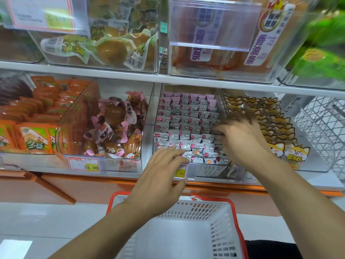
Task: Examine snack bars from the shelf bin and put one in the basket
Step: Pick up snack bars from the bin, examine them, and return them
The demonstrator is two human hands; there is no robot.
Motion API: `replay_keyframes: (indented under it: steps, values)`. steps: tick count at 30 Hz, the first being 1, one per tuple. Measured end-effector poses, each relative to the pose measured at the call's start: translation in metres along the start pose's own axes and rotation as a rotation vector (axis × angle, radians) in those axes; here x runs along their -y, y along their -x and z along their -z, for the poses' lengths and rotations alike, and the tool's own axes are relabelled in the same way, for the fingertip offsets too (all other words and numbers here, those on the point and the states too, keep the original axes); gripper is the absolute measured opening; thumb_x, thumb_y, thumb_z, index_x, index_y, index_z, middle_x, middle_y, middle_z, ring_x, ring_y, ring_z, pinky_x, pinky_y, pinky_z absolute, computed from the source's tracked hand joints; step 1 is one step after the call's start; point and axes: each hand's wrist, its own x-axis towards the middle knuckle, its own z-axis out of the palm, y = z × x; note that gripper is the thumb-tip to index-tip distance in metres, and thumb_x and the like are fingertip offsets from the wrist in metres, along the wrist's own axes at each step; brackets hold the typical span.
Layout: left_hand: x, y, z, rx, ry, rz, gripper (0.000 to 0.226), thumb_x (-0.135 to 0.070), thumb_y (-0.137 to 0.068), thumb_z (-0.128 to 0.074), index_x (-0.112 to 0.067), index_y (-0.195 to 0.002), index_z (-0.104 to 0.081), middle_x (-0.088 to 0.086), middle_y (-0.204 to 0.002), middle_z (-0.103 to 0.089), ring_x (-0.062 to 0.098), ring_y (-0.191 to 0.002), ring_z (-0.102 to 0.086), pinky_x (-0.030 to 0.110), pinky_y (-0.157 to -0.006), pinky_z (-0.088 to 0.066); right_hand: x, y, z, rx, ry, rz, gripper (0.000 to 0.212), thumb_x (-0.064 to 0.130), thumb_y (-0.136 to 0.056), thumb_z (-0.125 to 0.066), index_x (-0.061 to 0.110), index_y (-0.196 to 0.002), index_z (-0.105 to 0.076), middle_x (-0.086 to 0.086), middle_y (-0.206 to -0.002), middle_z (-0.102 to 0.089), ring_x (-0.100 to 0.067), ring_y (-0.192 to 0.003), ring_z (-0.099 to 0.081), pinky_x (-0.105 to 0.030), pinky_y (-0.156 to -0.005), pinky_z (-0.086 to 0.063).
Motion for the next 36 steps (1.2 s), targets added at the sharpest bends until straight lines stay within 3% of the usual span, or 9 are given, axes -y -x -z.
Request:
replay_keyframes:
  steps: [9, 15, 17, 20, 24, 27, 30, 33, 36]
  values:
    - [0.0, -0.001, -0.002, -0.008, 0.012, 0.014, 0.046, -0.044, -0.094, -0.062, -0.04, -0.138, -0.049, -0.023, -0.152, -0.036, -0.005, -0.144, -0.015, 0.01, -0.109, 0.01, 0.011, 0.003, -0.004, 0.054, 0.153, -0.052, 0.019, 0.023, -0.092, -0.06, 0.031, -0.105, -0.071, 0.008, -0.115, -0.07, -0.025, -0.135, -0.04, -0.05, -0.12, 0.007]
    - [0.002, 0.0, 0.0, -0.01, 0.088, 0.013, 0.041, -0.049, -0.098, -0.055, -0.04, -0.137, -0.052, -0.024, -0.155, -0.035, -0.015, -0.143, -0.005, 0.005, -0.108, 0.017, 0.012, 0.003, -0.005, -0.046, -0.155, -0.113, 0.035, -0.005, -0.083, -0.057, 0.012, -0.113, -0.059, -0.014, -0.098, -0.069, -0.038, -0.116, -0.051, -0.049, -0.119, -0.025]
    - [0.002, 0.0, 0.0, -0.03, 0.099, 0.009, 0.04, -0.049, -0.098, -0.056, -0.04, -0.137, -0.052, -0.024, -0.156, -0.036, -0.017, -0.141, -0.002, 0.005, -0.109, 0.016, 0.01, 0.005, 0.0, -0.144, -0.297, -0.191, 0.029, -0.001, -0.088, -0.055, 0.012, -0.114, -0.053, -0.017, -0.102, -0.065, -0.04, -0.104, -0.055, -0.051, -0.099, -0.046]
    - [-0.001, 0.0, 0.003, -0.099, 0.121, 0.011, 0.037, -0.048, -0.098, -0.055, -0.039, -0.135, -0.053, -0.023, -0.153, -0.04, -0.01, -0.148, -0.006, 0.016, -0.117, 0.004, 0.005, 0.009, 0.008, -0.393, -0.416, -0.199, 0.006, 0.02, -0.101, -0.051, 0.021, -0.106, -0.047, -0.01, -0.092, -0.063, -0.033, -0.08, -0.057, -0.05, -0.069, -0.05]
    - [-0.008, -0.001, 0.011, -0.333, 0.297, 0.106, 0.028, -0.048, -0.096, -0.054, -0.041, -0.123, -0.058, -0.026, -0.126, -0.056, -0.006, -0.126, -0.043, 0.026, -0.106, -0.04, 0.022, 0.027, 0.019, -0.585, -0.803, -0.159, 0.013, 0.029, -0.104, -0.049, 0.038, -0.099, -0.04, 0.002, -0.089, -0.06, -0.022, -0.079, -0.057, -0.04, -0.065, -0.044]
    - [-0.012, -0.003, 0.018, -0.378, 0.613, 0.303, 0.018, -0.047, -0.094, -0.062, -0.044, -0.111, -0.062, -0.024, -0.105, -0.064, -0.005, -0.103, -0.057, 0.013, -0.08, -0.046, 0.045, 0.04, 0.019, -0.48, -1.229, -0.251, 0.012, 0.025, -0.105, -0.053, 0.031, -0.095, -0.049, -0.003, -0.081, -0.066, -0.023, -0.073, -0.062, -0.042, -0.061, -0.05]
    - [-0.012, -0.003, 0.022, -0.346, 0.867, 0.379, 0.014, -0.039, -0.094, -0.063, -0.037, -0.107, -0.069, -0.015, -0.097, -0.072, 0.002, -0.092, -0.066, 0.013, -0.075, -0.051, 0.06, 0.043, 0.016, -0.266, -1.6, -0.44, 0.01, 0.022, -0.103, -0.054, 0.018, -0.095, -0.054, 0.009, -0.069, -0.071, -0.001, -0.063, -0.065, -0.015, -0.055, -0.049]
    - [-0.008, -0.003, 0.026, -0.379, 1.004, 0.487, 0.011, -0.035, -0.094, -0.064, -0.033, -0.101, -0.072, -0.01, -0.091, -0.077, 0.002, -0.081, -0.071, 0.012, -0.068, -0.053, 0.064, 0.041, 0.014, -0.081, -1.926, -0.652, 0.012, 0.019, -0.101, -0.056, 0.008, -0.097, -0.06, -0.007, -0.091, -0.079, -0.016, -0.09, -0.076, -0.023, -0.073, -0.06]
    - [-0.005, -0.007, 0.028, -0.399, 1.241, 0.596, 0.035, -0.043, -0.079, -0.072, -0.02, -0.104, -0.07, 0.001, -0.09, -0.079, 0.008, -0.077, -0.072, 0.018, -0.069, -0.057, 0.064, 0.04, 0.014, -0.022, -2.058, -0.739, 0.012, 0.014, -0.1, -0.058, 0.004, -0.096, -0.063, -0.01, -0.09, -0.078, -0.018, -0.088, -0.077, -0.023, -0.072, -0.06]
